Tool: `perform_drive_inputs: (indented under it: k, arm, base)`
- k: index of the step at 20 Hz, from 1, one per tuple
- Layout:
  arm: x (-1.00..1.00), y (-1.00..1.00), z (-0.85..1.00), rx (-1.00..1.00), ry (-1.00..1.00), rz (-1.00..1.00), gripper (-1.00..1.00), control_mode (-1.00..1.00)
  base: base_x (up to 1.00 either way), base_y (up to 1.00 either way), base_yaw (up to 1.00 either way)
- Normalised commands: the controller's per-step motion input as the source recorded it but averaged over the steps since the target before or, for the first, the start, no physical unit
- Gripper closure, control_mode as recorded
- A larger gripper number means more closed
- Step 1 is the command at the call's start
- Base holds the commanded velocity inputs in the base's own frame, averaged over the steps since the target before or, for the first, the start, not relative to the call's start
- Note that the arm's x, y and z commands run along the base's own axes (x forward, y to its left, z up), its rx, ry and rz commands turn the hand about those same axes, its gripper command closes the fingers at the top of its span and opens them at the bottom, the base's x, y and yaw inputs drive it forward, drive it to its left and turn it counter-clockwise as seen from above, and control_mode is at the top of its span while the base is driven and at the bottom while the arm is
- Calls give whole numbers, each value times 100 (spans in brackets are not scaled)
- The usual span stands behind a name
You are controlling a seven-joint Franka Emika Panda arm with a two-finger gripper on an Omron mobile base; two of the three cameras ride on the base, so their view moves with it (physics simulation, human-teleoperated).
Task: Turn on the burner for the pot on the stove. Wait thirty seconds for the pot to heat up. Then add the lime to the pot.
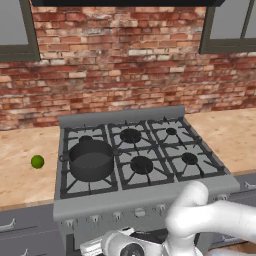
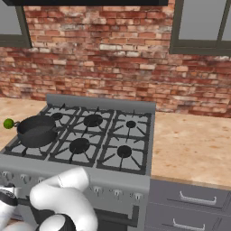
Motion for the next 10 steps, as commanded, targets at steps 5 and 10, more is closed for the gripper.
perform_drive_inputs:
  k: [5, 10]
  arm:
    - [0, 28, 0, -5, -9, -6, -100, -100]
    - [0, 41, 0, -9, -8, -12, -100, -100]
  base:
    - [0, 0, 0]
    - [0, 0, 0]
